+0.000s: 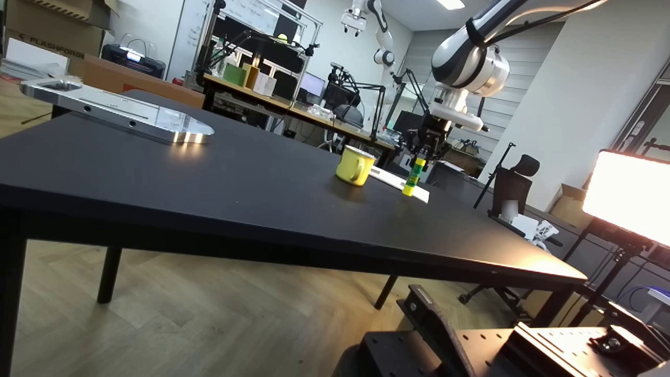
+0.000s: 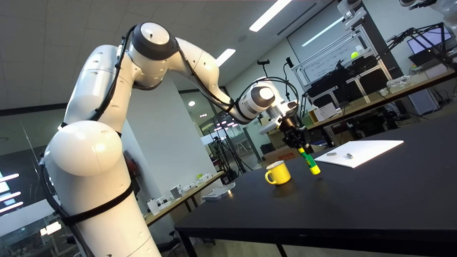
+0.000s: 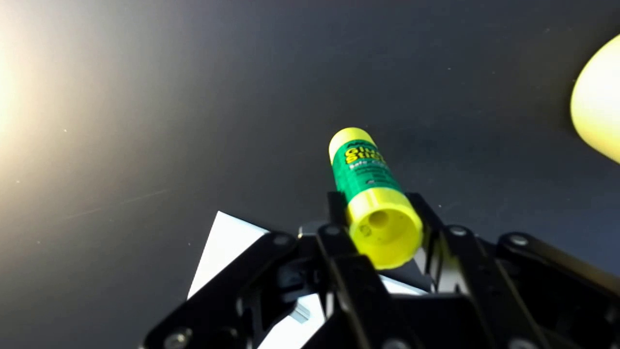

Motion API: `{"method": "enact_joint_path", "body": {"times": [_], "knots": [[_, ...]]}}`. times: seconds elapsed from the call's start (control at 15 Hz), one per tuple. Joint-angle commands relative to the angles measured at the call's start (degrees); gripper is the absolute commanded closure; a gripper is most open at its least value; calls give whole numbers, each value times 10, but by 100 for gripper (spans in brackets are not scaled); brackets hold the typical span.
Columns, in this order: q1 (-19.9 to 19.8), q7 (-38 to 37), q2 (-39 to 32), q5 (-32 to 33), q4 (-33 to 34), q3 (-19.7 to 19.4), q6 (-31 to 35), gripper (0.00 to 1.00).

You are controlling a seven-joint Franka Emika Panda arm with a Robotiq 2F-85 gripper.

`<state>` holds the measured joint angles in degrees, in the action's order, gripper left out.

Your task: Put the marker in the cup

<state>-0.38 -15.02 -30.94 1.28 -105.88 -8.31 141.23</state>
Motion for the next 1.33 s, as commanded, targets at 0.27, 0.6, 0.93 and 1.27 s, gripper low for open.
{"method": "enact_joint_path", "body": {"times": [0.27, 0.6, 0.93, 1.27], "knots": [[49, -23, 54, 29, 37, 7, -16, 91], [72, -13, 62, 38, 63, 33, -15, 91], [86, -7, 49, 26, 83, 67, -55, 91], [92, -11, 51, 26, 70, 80, -79, 91]]}}
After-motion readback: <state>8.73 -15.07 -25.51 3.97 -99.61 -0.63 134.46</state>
